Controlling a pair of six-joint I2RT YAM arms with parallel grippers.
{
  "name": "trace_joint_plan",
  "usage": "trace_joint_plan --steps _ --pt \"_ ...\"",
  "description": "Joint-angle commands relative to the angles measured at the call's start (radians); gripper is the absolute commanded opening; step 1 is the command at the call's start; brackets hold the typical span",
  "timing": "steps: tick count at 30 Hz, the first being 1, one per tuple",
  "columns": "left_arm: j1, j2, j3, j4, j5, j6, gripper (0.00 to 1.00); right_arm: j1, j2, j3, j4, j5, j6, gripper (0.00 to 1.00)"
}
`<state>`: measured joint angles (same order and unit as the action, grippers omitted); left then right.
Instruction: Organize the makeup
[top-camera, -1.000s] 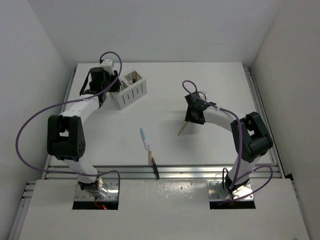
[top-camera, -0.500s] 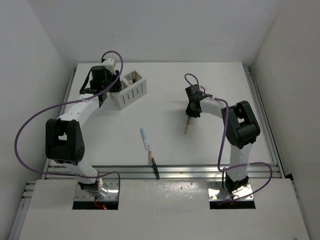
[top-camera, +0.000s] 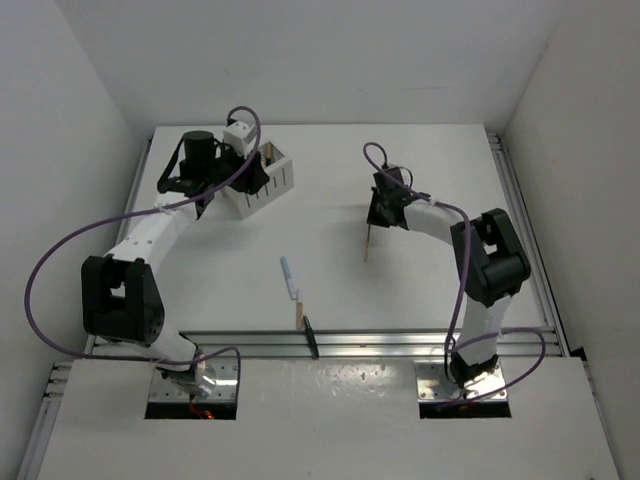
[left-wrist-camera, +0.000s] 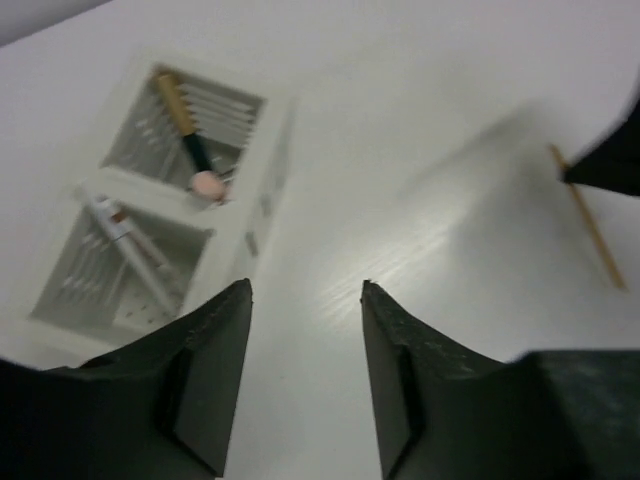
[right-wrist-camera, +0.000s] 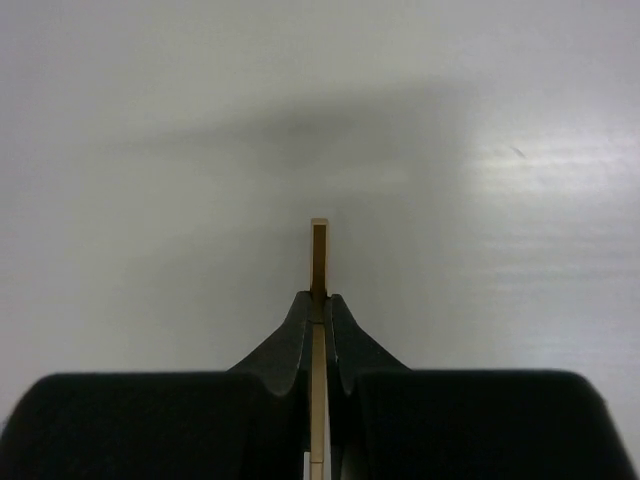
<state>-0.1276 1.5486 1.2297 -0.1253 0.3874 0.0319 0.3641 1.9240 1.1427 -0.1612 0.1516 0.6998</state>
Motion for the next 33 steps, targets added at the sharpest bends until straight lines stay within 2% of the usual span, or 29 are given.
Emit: trace_joint_plan --steps 1,2,3,4,5,8,13,18,21,26,28,30,32,33 --pt "-0.014 -0.062 -0.005 -0.020 0.335 0.069 0.57 0.076 -0.175 0.049 0.327 -0.092 -0.186 0.01" --pt "-0.023 -0.062 -0.006 -0.020 0.423 0.069 0.60 0.088 -0.186 0.055 0.369 -0.136 -0.253 0.01" --pt "-0.023 -0.062 -0.015 -0.020 0.457 0.059 0.60 0.108 -0.200 0.064 0.405 -0.145 -0.266 0.01" --pt "-0.032 -0.062 -0.015 -0.020 0.487 0.059 0.63 0.155 -0.220 0.068 0.528 -0.212 -0.290 0.01" --pt "-0.043 -0.062 -0.015 -0.020 0.523 0.045 0.68 0.170 -0.226 0.068 0.566 -0.231 -0.292 0.01" --pt "-0.053 -0.062 -0.006 0.001 0.533 0.013 0.70 0.231 -0.227 0.071 0.719 -0.311 -0.264 0.01" --pt "-0.053 -0.071 -0.015 0.042 0.502 -0.044 0.70 0.309 -0.220 0.071 0.795 -0.337 -0.221 0.01" --pt "-0.053 -0.071 -0.047 0.099 0.515 -0.125 0.70 0.335 -0.191 0.083 0.862 -0.339 -0.165 0.01" --pt "-0.053 -0.081 -0.056 0.110 0.515 -0.136 0.66 0.346 -0.197 0.066 0.891 -0.333 -0.166 0.01" --pt "-0.033 -0.099 -0.076 0.099 0.630 -0.095 0.64 0.337 -0.217 0.020 0.884 -0.264 -0.195 0.01" --pt "-0.024 -0.099 -0.076 0.099 0.586 -0.095 0.60 0.332 -0.221 0.017 0.888 -0.267 -0.189 0.01" --pt "-0.024 -0.099 -0.076 0.131 0.559 -0.121 0.50 0.332 -0.221 0.020 0.893 -0.285 -0.183 0.01" --pt "-0.024 -0.099 -0.076 0.183 0.559 -0.148 0.36 0.337 -0.211 0.023 0.897 -0.314 -0.155 0.01" --pt "-0.024 -0.099 -0.076 0.184 0.559 -0.148 0.22 0.340 -0.209 0.009 0.907 -0.319 -0.151 0.01"
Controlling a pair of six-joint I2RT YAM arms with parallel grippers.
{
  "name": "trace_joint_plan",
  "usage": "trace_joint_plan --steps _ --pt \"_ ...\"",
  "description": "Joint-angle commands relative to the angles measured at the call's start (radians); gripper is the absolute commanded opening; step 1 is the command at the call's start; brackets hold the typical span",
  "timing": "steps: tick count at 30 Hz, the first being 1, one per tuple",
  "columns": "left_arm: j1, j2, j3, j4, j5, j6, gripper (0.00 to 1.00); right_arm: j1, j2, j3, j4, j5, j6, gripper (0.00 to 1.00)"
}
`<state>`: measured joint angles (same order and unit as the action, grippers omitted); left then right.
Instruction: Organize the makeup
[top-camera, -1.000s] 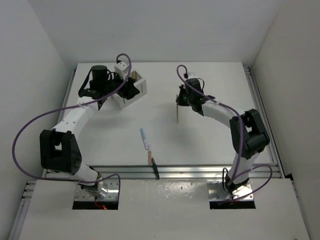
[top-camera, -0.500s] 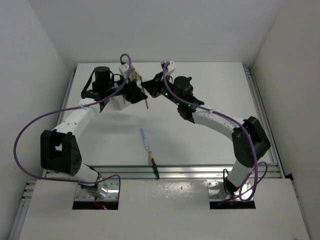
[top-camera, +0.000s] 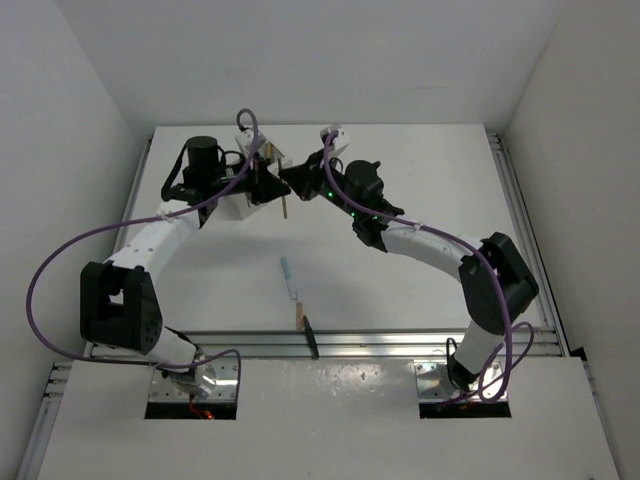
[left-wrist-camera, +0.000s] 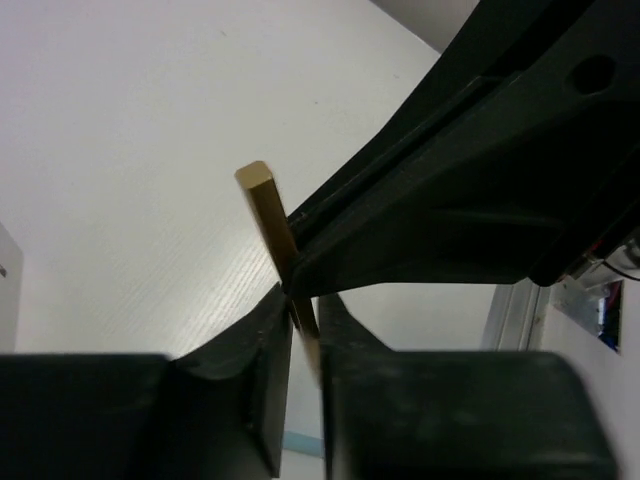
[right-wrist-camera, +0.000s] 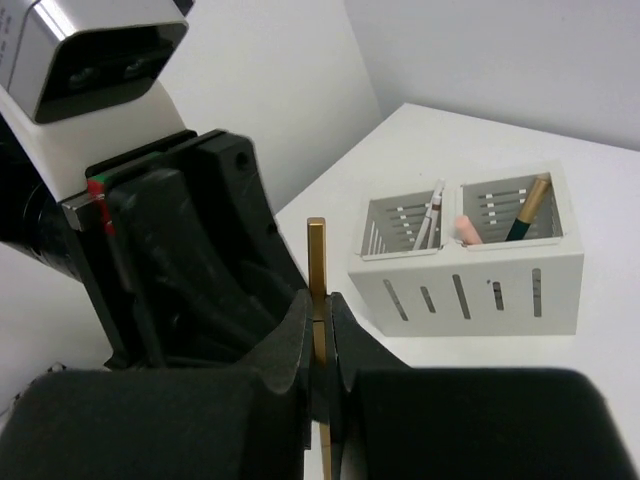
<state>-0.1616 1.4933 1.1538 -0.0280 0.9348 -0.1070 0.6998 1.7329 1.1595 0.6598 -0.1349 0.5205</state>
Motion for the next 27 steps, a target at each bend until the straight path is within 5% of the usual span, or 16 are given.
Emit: trace_joint_plan --steps 1,3,6,10,13,16,18,22,27 --pt "0.010 -0.044 0.000 0.086 0.012 -0.010 0.14 0.004 -0.019 -0.014 0.083 -0.017 0.032 0.01" --pt "0.010 -0.035 0.000 0.086 -0.002 -0.010 0.01 0.004 -0.026 -0.036 0.086 -0.008 0.042 0.01" --pt "0.010 -0.034 0.000 0.068 -0.027 0.033 0.00 -0.006 -0.029 -0.034 0.081 -0.006 0.045 0.01" --pt "0.042 -0.025 0.000 0.068 -0.120 0.116 0.00 -0.026 -0.022 -0.046 0.058 -0.006 0.052 0.60" --pt "0.108 -0.007 -0.019 0.169 -0.289 0.183 0.00 -0.046 -0.039 -0.076 -0.020 0.052 0.032 0.80" --pt "0.145 0.002 -0.046 0.302 -0.486 0.196 0.00 -0.042 -0.065 -0.083 -0.173 0.135 -0.022 0.82" --pt "0.165 0.036 -0.066 0.439 -0.562 0.231 0.00 -0.039 -0.027 -0.006 -0.430 0.215 -0.069 0.83" --pt "0.165 0.102 -0.066 0.554 -0.562 0.215 0.00 -0.004 0.124 0.202 -0.893 0.192 -0.134 0.84" --pt "0.155 0.140 -0.084 0.609 -0.588 0.158 0.00 0.076 0.246 0.313 -1.031 0.210 -0.169 0.83"
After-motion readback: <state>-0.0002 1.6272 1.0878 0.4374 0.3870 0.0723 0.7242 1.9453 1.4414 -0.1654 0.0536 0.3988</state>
